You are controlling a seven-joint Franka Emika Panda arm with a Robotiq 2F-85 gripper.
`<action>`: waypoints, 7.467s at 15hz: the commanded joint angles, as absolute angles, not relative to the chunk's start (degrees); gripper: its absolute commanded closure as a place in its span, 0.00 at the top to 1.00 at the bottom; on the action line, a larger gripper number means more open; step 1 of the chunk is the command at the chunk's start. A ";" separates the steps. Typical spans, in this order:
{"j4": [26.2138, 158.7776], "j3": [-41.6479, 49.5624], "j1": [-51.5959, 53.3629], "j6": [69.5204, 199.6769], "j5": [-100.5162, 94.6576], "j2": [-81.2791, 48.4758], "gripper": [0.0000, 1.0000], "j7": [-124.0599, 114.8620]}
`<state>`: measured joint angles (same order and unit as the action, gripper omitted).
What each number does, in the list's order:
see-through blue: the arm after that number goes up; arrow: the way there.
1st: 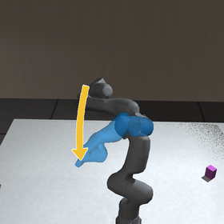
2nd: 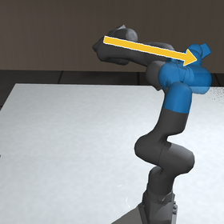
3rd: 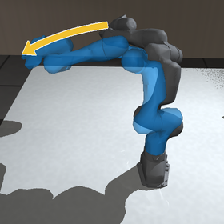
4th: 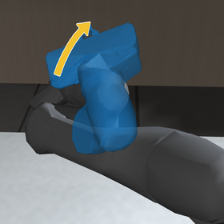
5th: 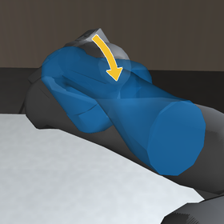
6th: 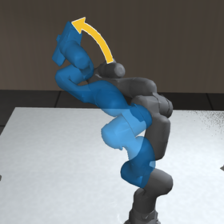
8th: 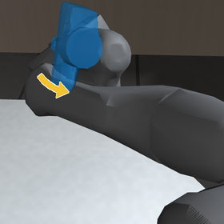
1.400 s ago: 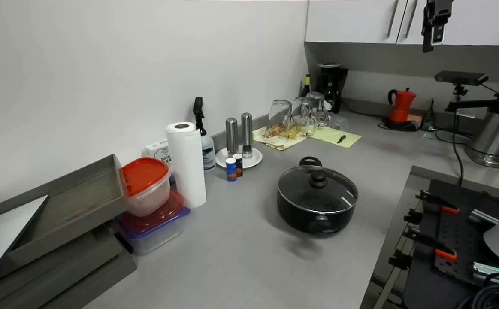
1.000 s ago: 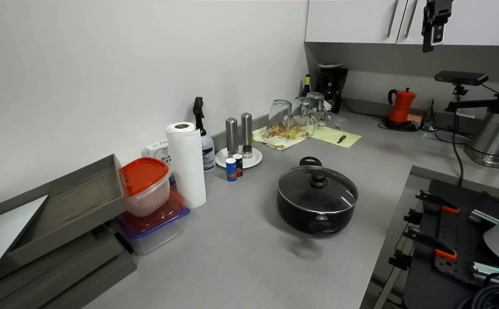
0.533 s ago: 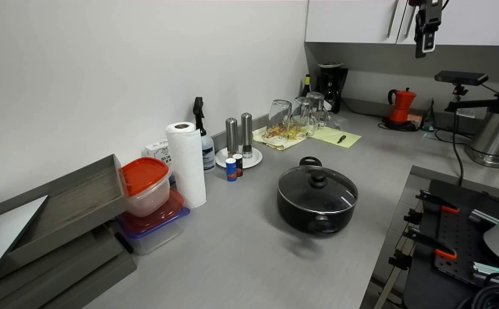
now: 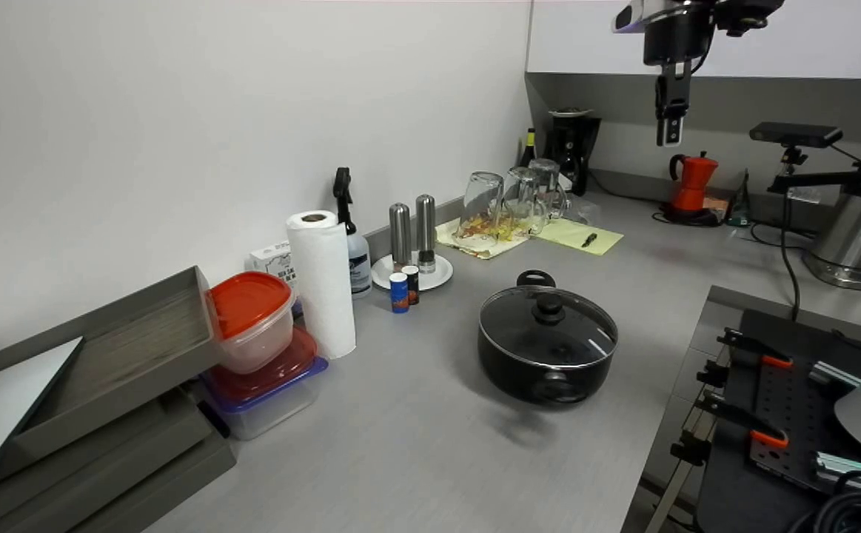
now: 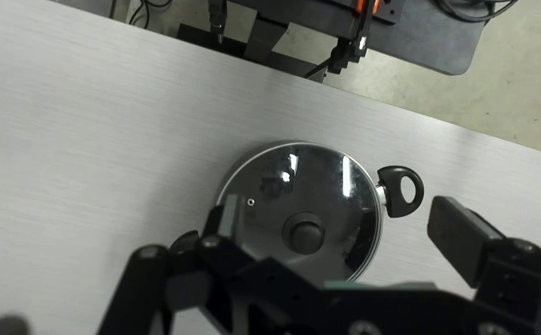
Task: Remove the glass lid from the black pot.
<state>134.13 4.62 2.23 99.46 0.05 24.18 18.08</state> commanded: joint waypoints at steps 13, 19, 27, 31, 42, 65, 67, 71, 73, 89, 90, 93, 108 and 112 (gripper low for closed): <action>134.40 -1.64 3.16 132.04 -1.17 -1.80 1.00 12.81; 133.13 -2.38 3.20 136.70 -0.39 -8.91 1.00 12.45; 132.89 -3.99 3.76 139.21 -1.17 -13.19 1.00 11.25; 133.16 -4.79 4.05 139.30 -1.09 -14.05 1.00 11.36; 132.23 -5.02 3.86 139.02 -0.99 -16.39 0.68 11.12; 133.12 -3.37 2.27 133.55 -2.95 -6.23 0.25 11.87; 132.93 -2.21 0.90 132.68 -2.13 -6.31 0.25 12.32; 132.97 1.14 -3.18 131.69 -0.21 -6.05 0.25 13.32; 133.05 3.08 -5.61 131.70 0.98 -5.76 0.25 13.67; 131.09 9.86 -15.24 141.38 10.56 -17.03 0.25 11.26; 131.19 9.68 -15.04 143.31 10.22 -18.27 0.25 10.37; 131.78 9.84 -13.92 150.36 8.55 -21.55 0.25 6.35; 128.90 7.41 -13.66 156.09 9.36 -30.71 0.25 1.78; 128.56 7.40 -13.62 155.86 9.30 -30.75 0.77 1.63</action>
<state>129.54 7.77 -13.60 155.04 9.46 -29.96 3.24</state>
